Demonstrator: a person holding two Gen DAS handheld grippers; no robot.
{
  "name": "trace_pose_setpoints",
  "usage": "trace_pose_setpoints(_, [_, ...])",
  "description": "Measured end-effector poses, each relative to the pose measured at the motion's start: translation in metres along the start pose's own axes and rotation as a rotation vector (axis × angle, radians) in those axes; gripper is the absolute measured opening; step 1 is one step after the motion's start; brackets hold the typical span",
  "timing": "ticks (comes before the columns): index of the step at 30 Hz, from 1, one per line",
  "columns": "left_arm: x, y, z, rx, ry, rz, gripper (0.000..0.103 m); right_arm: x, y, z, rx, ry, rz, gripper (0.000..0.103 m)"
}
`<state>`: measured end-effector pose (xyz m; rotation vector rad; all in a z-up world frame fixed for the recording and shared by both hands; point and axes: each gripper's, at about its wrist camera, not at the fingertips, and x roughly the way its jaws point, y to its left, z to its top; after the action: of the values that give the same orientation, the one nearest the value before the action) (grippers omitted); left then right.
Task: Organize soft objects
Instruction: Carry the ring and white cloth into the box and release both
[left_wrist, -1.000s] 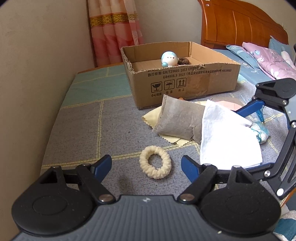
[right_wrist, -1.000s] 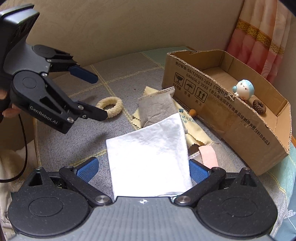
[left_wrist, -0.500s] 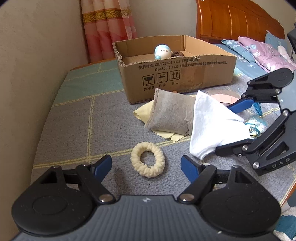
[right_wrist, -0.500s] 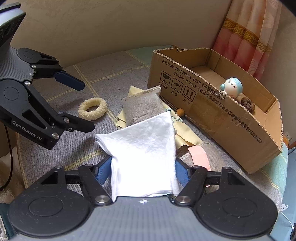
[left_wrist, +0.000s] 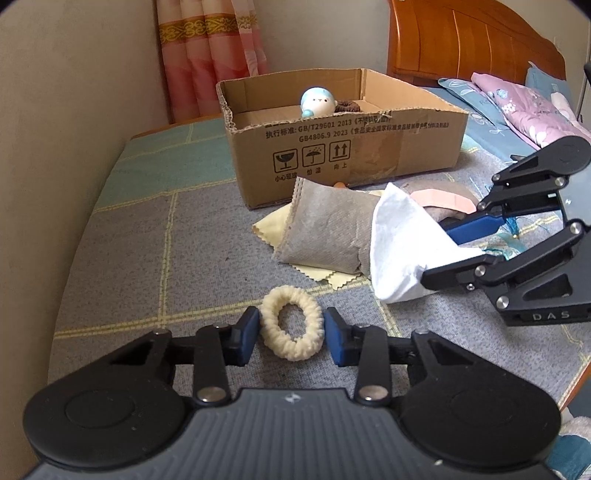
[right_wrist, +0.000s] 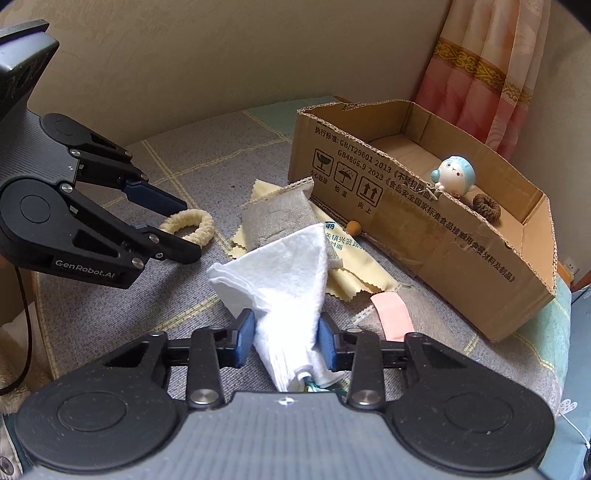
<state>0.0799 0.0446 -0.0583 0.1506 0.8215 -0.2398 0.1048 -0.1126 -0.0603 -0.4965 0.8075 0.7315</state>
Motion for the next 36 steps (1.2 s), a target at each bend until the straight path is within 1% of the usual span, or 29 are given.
trace_pose_setpoints(1, [0.000, 0.001, 0.001, -0.004, 0.002, -0.003, 0.036, -0.001, 0.000, 0.000, -0.001, -0.003, -0.006, 0.032])
trace_pose_setpoints(4, [-0.001, 0.001, 0.001, 0.001, 0.004, 0.005, 0.035, -0.005, -0.001, 0.001, 0.009, -0.013, -0.016, 0.027])
trace_pose_setpoints(12, [-0.016, 0.002, 0.007, 0.024, -0.021, 0.018, 0.035, -0.022, -0.004, 0.001, 0.036, -0.042, -0.029, 0.024])
trace_pose_setpoints(18, [-0.032, 0.001, 0.020, 0.040, -0.064, 0.012, 0.035, -0.041, -0.009, 0.004, 0.053, -0.084, -0.057, 0.025])
trace_pose_setpoints(23, [-0.042, 0.001, 0.051, 0.075, -0.141, -0.013, 0.035, -0.057, -0.020, 0.011, 0.087, -0.132, -0.068, 0.025])
trace_pose_setpoints(26, [-0.039, -0.001, 0.074, 0.111, -0.181, -0.025, 0.035, -0.063, -0.032, 0.015, 0.122, -0.151, -0.063, 0.025])
trace_pose_setpoints(29, [-0.029, -0.002, 0.097, 0.141, -0.196, -0.029, 0.035, -0.067, -0.046, 0.021, 0.155, -0.159, -0.065, 0.025])
trace_pose_setpoints(32, [-0.018, -0.002, 0.116, 0.163, -0.201, -0.020, 0.035, -0.070, -0.062, 0.025, 0.203, -0.168, -0.049, 0.025])
trace_pose_setpoints(36, [-0.008, -0.003, 0.128, 0.166, -0.195, -0.021, 0.036, -0.074, -0.072, 0.028, 0.230, -0.175, -0.046, 0.025])
